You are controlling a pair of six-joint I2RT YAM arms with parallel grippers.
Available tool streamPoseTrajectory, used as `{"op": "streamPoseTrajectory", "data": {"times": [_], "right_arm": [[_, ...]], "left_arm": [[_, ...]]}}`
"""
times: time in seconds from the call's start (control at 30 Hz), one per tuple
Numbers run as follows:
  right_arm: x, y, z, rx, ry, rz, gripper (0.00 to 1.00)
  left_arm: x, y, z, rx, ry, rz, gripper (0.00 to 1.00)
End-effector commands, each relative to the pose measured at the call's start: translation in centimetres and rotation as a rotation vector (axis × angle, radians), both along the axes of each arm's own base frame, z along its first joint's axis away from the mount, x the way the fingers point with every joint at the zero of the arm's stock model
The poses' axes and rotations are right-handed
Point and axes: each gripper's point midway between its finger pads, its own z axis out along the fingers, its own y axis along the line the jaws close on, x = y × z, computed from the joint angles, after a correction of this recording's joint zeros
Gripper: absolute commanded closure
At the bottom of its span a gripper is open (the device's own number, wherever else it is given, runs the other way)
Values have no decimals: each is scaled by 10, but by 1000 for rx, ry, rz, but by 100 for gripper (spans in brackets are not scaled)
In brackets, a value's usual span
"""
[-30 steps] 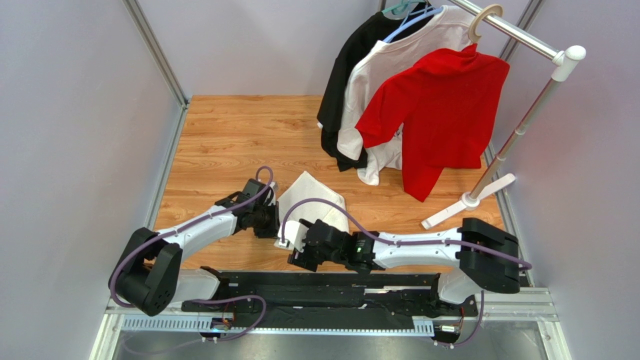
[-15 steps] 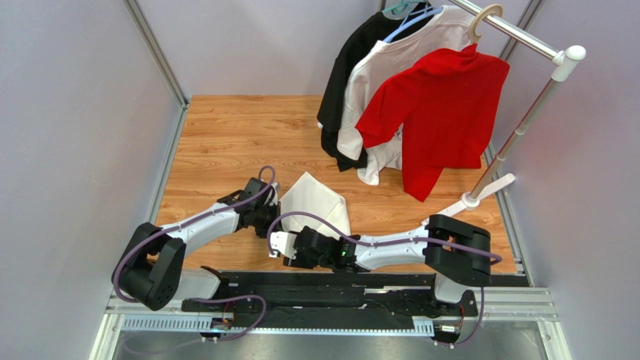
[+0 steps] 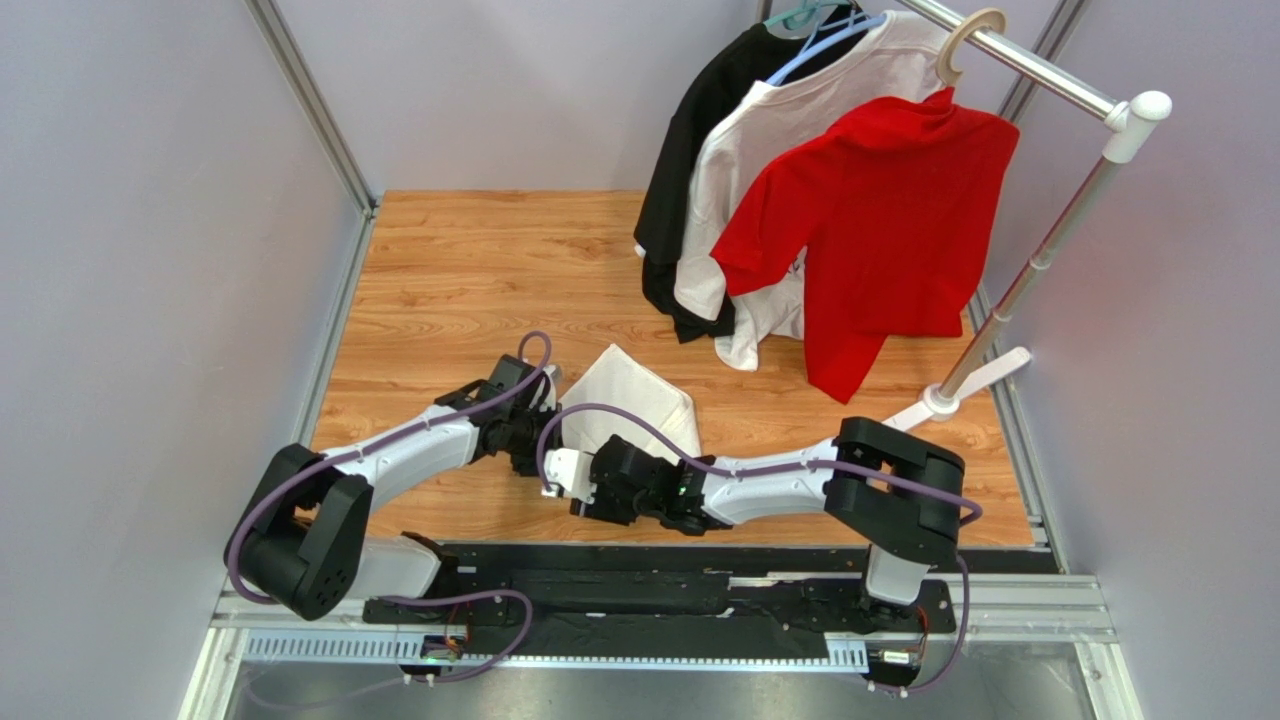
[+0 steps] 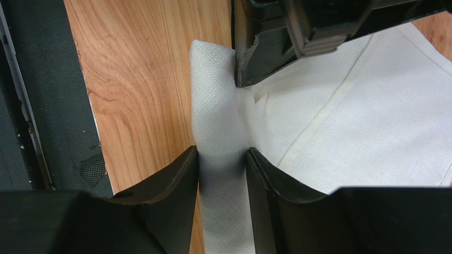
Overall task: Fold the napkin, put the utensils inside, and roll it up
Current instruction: Roll the napkin with the utensil
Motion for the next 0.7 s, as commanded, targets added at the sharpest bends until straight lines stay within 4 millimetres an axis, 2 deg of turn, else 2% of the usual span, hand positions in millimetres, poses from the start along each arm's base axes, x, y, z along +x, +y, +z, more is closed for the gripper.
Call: {"op": "streamPoseTrajectory", "data": {"times": [0.0,0.13,0.17,0.2,0.27,0.3,0.33,0.37,0.4,0.47,0.5,0.6,0.67], "right_arm": [[-3,6,-6,-3,73,26,60],[-11,3,-16,-39,136,41,65],[-15,-5,-22,-80,162,38,67],[-19,-7,-26,-90,193,36,77],[-22,-11,-29,-114,235,28,85],[-25,-12,-30,-113,266,25,92],[-26,-14,-30,-116,279,20,94],[-29,-16,-31,-120,301,20,95],[-28,-18,-31,-118,318,4,97],[-30,-19,-31,-114,345,6,97],[-29,-20,-31,-110,359,-2,98],[-33,-19,-31,-104,411,13,99],[-38,-17,-31,-98,459,31,99]], "left_arm": [[-4,0,-1,7,18,-32,100],[-3,-2,0,-3,12,-35,100],[-4,-3,0,-9,15,-38,100],[-3,-4,1,-13,10,-39,100],[-2,-6,5,-30,-2,-40,100],[-1,-5,6,-28,-13,-34,98],[1,-4,10,-31,-33,-25,95],[4,-2,12,-21,-55,-12,91],[7,-1,20,-26,-84,6,75],[10,6,22,0,-113,38,61],[12,7,27,-3,-135,60,51],[12,16,25,19,-145,114,40],[8,25,18,53,-133,149,39]]}}
